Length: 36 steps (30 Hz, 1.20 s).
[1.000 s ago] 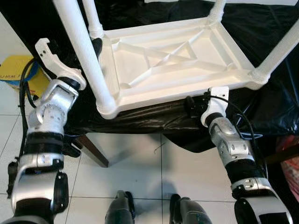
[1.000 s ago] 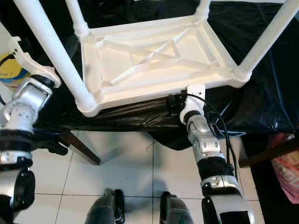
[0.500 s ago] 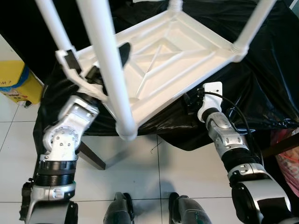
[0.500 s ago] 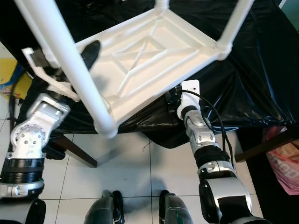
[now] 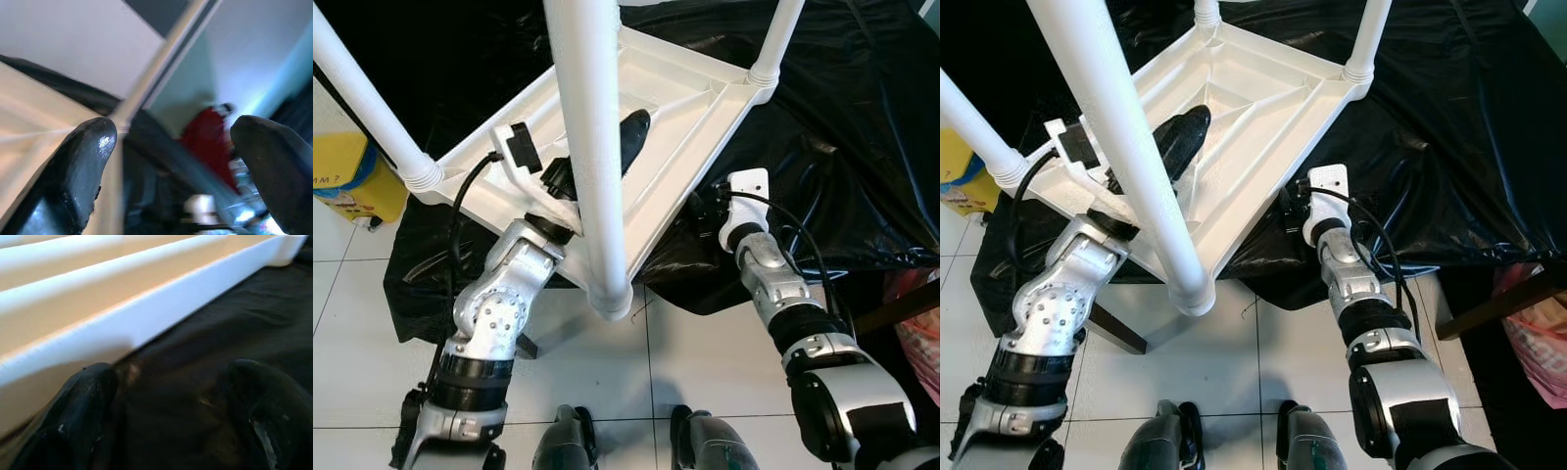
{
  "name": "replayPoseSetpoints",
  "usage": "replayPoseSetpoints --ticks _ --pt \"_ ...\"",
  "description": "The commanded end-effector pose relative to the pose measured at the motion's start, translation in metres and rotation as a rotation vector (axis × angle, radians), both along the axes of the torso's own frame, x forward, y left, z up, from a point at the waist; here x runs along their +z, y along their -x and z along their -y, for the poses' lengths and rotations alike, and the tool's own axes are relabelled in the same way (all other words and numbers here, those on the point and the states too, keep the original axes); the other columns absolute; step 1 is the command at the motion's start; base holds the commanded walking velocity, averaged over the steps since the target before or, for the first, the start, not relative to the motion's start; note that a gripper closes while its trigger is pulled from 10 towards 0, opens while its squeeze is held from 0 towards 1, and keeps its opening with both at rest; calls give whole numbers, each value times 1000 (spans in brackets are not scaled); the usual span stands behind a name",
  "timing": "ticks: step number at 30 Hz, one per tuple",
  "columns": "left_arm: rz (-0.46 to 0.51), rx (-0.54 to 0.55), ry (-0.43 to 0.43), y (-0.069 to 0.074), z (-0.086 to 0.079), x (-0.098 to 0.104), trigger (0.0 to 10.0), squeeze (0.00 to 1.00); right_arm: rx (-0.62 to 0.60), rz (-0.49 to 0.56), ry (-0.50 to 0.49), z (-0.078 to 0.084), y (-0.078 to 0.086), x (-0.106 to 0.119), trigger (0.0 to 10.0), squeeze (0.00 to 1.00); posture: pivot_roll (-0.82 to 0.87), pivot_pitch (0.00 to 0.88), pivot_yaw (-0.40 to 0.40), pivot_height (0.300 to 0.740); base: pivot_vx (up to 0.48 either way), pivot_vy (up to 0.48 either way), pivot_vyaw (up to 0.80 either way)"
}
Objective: Building children table
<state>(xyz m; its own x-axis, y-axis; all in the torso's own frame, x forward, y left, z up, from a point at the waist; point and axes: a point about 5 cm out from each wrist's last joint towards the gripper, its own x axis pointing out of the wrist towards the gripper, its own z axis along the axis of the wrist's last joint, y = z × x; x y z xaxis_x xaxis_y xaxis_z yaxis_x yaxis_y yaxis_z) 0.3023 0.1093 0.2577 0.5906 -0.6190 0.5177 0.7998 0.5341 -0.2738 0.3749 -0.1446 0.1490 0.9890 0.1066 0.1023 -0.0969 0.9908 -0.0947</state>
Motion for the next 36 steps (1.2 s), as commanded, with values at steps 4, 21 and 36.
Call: replayPoseSetpoints --ticks 4,21,36 --pt "158 -105 -149 4 -7 -1 10000 0 -49 21 -7 15 10 -8 10000 0 31 188 43 740 0 0 0" --pt "164 -187 -751 22 -45 -61 10000 0 403 157 -54 5 94 0 10000 0 14 166 44 740 0 0 0" --pt "173 -301 -1142 28 -67 -99 10000 0 810 -10 108 3 131 10 10000 0 17 141 43 740 0 0 0"
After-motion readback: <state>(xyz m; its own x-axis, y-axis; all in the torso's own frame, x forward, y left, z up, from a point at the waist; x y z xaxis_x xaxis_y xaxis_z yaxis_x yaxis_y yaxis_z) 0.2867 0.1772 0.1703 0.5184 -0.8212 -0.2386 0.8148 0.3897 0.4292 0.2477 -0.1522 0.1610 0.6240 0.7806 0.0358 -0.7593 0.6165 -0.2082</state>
